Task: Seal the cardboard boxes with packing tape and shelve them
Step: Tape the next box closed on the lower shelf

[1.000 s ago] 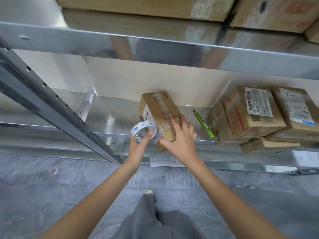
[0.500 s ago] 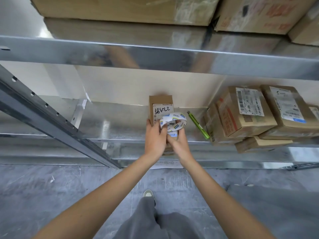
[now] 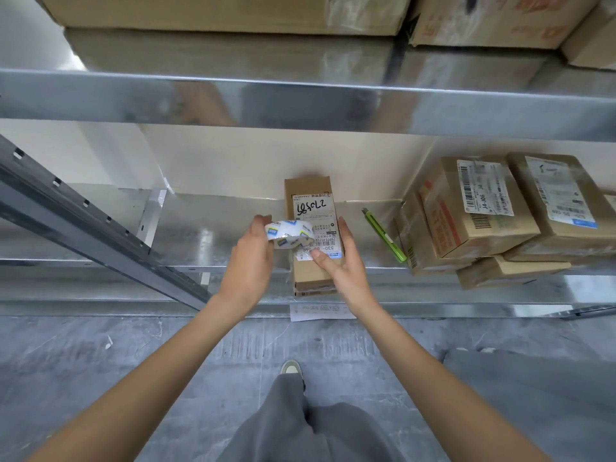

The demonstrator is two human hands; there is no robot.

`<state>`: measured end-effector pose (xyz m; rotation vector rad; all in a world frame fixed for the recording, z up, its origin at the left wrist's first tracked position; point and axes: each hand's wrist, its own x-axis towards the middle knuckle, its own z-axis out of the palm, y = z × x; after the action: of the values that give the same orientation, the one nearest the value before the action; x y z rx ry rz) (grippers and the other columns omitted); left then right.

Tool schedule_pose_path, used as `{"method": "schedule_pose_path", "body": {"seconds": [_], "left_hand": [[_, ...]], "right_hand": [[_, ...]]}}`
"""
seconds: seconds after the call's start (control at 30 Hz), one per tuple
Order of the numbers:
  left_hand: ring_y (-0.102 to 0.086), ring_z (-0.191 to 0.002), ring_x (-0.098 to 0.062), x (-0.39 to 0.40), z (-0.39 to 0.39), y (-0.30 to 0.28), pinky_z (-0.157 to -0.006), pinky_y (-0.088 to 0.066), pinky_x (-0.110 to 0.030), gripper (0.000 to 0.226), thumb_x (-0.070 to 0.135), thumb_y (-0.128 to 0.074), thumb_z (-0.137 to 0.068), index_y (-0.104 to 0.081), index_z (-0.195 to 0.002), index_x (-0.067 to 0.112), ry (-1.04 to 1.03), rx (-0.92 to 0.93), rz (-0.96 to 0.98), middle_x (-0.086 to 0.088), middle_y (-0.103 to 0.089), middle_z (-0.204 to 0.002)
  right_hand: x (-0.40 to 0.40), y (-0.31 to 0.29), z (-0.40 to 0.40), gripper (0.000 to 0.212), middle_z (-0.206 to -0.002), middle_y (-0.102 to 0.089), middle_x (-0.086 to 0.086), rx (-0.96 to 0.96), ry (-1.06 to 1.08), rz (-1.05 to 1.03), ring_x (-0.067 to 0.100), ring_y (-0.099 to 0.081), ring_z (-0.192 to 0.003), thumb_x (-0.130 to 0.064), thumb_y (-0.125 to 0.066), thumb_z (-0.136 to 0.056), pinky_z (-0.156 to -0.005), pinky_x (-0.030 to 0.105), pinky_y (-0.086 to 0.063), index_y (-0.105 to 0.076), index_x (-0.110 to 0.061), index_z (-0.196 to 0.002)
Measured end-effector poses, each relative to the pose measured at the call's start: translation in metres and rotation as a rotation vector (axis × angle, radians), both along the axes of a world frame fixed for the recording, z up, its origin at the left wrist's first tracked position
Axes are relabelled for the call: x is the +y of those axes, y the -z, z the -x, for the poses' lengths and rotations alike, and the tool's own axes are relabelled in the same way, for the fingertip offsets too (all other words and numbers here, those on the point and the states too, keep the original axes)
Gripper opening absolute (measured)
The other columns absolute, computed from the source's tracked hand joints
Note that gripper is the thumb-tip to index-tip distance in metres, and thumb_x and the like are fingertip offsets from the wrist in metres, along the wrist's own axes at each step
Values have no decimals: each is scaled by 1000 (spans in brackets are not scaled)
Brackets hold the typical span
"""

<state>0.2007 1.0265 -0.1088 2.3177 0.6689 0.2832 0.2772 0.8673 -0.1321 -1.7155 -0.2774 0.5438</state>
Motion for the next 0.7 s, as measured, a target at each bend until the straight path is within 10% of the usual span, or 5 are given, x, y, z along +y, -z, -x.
{"method": "schedule_pose_path", "body": {"seconds": [0.3, 0.5, 0.7], "left_hand": [[-68, -75, -32, 8, 7, -1, -72, -56, -49, 32, -13, -34, -86, -41, -110, 7, -6, 31, 35, -15, -66, -85], [-68, -70, -28, 19, 14, 9, -70, -57, -50, 32, -13, -34, -87, -42, -114, 3, -72, 86, 108, -18, -62, -96], [-67, -66, -25, 9, 7, 25, -65, -60, -30, 30, -6, -26, -98, -45, -119, 4, -249, -130, 424, -16, -59, -108]], "right_hand": [[0, 3, -7, 56, -121, -55, -38, -37, -14, -27, -8, -52, -119, -10, -70, -88, -101, 24, -44, -45, -44, -125], [1, 5, -6, 64, -135, -49, -33, -11, -17, -55, -4, -45, -129, -28, -73, -85, -112, 43, -39, -41, -39, -139], [1, 1, 0, 72, -156, -30, -14, -91, -40, 83, -7, -25, -140, -34, -63, -94, -116, 22, -24, -24, -26, -153]]}}
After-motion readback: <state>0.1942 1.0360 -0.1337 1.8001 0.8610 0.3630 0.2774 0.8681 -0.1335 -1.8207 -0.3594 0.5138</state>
